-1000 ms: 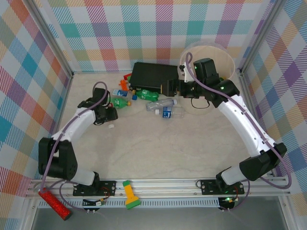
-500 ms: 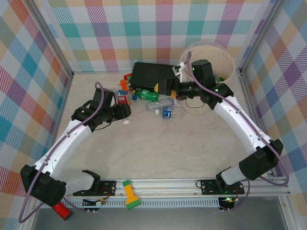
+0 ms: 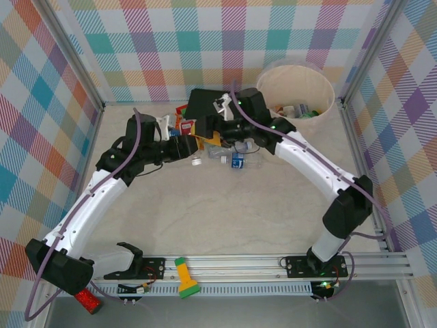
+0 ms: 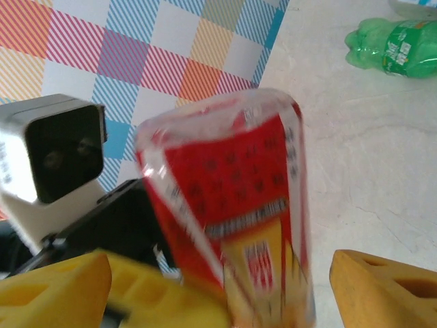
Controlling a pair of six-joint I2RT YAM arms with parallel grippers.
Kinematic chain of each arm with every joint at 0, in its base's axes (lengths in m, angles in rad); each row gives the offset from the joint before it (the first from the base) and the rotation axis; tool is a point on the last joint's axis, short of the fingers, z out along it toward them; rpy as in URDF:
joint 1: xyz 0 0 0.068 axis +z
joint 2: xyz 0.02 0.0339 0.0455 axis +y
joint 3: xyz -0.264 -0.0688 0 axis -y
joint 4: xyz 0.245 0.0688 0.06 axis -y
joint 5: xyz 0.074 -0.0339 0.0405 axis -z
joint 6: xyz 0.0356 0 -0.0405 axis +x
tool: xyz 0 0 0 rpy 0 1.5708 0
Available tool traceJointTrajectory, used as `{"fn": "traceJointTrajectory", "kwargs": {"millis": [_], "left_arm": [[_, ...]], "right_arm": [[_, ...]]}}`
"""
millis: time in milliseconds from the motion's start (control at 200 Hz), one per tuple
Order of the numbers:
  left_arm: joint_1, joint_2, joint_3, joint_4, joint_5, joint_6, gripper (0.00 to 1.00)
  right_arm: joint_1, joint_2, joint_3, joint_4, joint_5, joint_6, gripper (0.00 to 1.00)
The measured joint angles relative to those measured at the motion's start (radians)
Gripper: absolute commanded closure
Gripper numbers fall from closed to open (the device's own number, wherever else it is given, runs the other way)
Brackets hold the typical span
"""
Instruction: Put the plastic bottles in the bin
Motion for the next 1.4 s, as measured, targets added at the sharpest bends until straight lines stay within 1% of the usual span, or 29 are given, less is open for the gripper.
{"fn": "traceJointTrajectory", "kwargs": {"millis": [105, 180, 345, 485, 505, 595, 630, 650, 805, 975, 1230, 1400], "left_arm": [[0.000, 0.000, 0.000, 0.003, 0.054, -0.002, 0.47], [0.000, 0.000, 0.001, 0.004, 0.087, -0.002, 0.47], [0.001, 0.000, 0.002, 0.003, 0.129, -0.009, 0.47], [0.003, -0.002, 0.002, 0.007, 0.137, -0.021, 0.40], [0.003, -0.002, 0.002, 0.007, 0.137, -0.020, 0.38], [0.002, -0.002, 0.002, 0.006, 0.139, -0.024, 0.09], [0.002, -0.002, 0.003, 0.005, 0.138, -0.023, 0.02], [0.002, -0.002, 0.006, 0.002, 0.137, -0.016, 0.00], [0.003, -0.004, 0.031, -0.018, 0.104, -0.017, 0.00], [0.003, -0.040, 0.055, -0.066, 0.023, -0.002, 0.01], [0.008, -0.101, 0.071, -0.137, -0.132, 0.011, 0.01], [0.009, -0.113, 0.071, -0.140, -0.170, 0.014, 0.00]], "right_arm": [[0.018, 0.026, 0.020, 0.021, 0.014, 0.023, 0.19], [0.030, 0.039, 0.026, 0.036, 0.017, 0.032, 0.23], [0.043, 0.064, 0.040, 0.044, 0.025, 0.048, 0.36], [0.042, 0.064, 0.040, 0.043, 0.029, 0.051, 0.40], [0.042, 0.064, 0.040, 0.042, 0.029, 0.051, 0.40], [0.044, 0.063, 0.042, 0.034, 0.054, 0.048, 0.40], [0.045, 0.063, 0.046, 0.022, 0.064, 0.046, 0.40], [0.046, 0.063, 0.050, 0.013, 0.070, 0.043, 0.40], [0.041, 0.063, 0.112, -0.070, 0.120, 0.016, 0.41], [0.011, 0.062, 0.195, -0.171, 0.184, -0.029, 0.42], [-0.101, 0.055, 0.338, -0.371, 0.307, -0.089, 0.43], [-0.191, 0.055, 0.469, -0.497, 0.374, -0.137, 0.43]]}}
